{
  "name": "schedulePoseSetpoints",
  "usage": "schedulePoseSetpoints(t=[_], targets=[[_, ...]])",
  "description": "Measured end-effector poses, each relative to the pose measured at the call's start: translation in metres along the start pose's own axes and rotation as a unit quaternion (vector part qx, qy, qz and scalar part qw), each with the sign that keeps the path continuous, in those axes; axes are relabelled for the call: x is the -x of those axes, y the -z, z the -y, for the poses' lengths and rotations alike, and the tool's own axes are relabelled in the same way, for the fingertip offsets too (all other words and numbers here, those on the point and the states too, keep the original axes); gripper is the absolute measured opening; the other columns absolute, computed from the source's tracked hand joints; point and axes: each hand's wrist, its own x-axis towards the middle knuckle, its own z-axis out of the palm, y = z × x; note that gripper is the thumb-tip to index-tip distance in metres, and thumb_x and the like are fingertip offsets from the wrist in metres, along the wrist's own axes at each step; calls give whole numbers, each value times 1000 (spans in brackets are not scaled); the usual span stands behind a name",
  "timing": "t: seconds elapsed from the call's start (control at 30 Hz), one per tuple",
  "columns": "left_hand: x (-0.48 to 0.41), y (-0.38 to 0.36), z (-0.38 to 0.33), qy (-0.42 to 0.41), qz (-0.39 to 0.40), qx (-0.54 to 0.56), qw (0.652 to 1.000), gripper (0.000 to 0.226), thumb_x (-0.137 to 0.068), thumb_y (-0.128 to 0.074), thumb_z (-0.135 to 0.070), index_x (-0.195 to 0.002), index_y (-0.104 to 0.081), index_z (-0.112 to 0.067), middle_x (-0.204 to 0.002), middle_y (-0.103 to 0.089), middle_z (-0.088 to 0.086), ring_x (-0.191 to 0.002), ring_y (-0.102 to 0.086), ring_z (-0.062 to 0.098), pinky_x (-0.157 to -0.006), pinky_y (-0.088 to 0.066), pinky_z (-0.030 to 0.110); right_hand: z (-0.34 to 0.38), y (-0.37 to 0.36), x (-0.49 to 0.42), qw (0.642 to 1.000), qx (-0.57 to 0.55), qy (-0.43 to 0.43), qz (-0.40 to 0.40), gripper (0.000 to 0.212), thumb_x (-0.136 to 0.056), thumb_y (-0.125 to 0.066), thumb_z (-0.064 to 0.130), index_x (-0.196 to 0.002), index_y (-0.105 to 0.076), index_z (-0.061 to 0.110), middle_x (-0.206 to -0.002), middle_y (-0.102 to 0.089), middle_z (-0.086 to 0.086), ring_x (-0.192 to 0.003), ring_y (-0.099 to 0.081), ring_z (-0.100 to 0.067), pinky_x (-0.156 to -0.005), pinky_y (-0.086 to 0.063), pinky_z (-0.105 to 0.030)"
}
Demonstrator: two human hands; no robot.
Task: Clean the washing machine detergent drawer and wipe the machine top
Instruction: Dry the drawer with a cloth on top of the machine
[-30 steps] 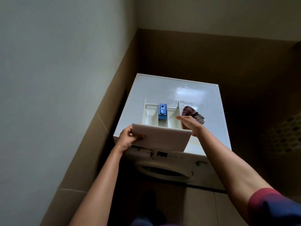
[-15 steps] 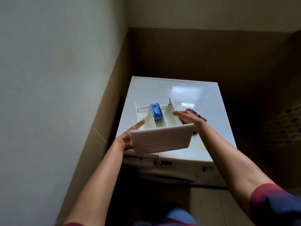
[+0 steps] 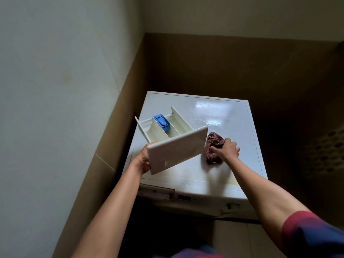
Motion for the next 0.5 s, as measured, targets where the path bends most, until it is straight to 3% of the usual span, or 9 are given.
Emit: schedulePoseSetpoints(t=[0.07, 0.13, 0.3, 0.4, 0.5], targets=[[-4, -3, -3, 0, -9, 15, 1000, 20, -90, -53, -11, -84, -72, -11, -74, -70, 9, -63, -62, 21, -66, -48, 31, -1, -10, -1, 1000, 20, 2, 10, 76, -77, -72, 47, -131, -37, 7, -132, -41, -21, -123, -37, -42, -99, -36, -45], [-7, -5, -4, 4, -19, 23, 1000, 19, -91, -52, -12, -84, -70, -12, -67, -70, 5, -57, -63, 17, -60, -49, 28, -1, -17, -4, 1000, 26, 1, -4, 75, -77, -73, 44, -130, -36, 6, -133, -42, -21, -125, -37, -41, -101, -35, -46], [-13, -10, -3, 10, -20, 86, 996, 45, -91, -51, -8, -56, -76, -19, -56, -69, 2, -45, -64, 13, -45, -53, 23, -6, -19, -18, 999, 9, -49, -10, 42, -82, -67, 34, -111, -56, 6, -117, -58, -17, -119, -43, -38, -94, -38, -40], [-13, -14, -6, 16, -32, 115, 993, 46, -91, -51, -11, -54, -75, -20, -53, -68, 1, -43, -64, 13, -43, -54, 24, -1, -5, -22, 987, -151, -60, 7, 26, -81, -66, 35, -85, -57, 11, -97, -60, -14, -103, -51, -34, -79, -38, -35], [-11, -20, -10, 18, -54, 129, 990, 39, -91, -52, -19, -60, -76, -19, -57, -69, 0, -46, -65, 14, -48, -54, 26, 14, 19, -17, 911, -406, -53, -42, 19, -81, -63, 20, -70, -48, 14, -84, -56, -12, -80, -52, -22, -68, -41, -32]])
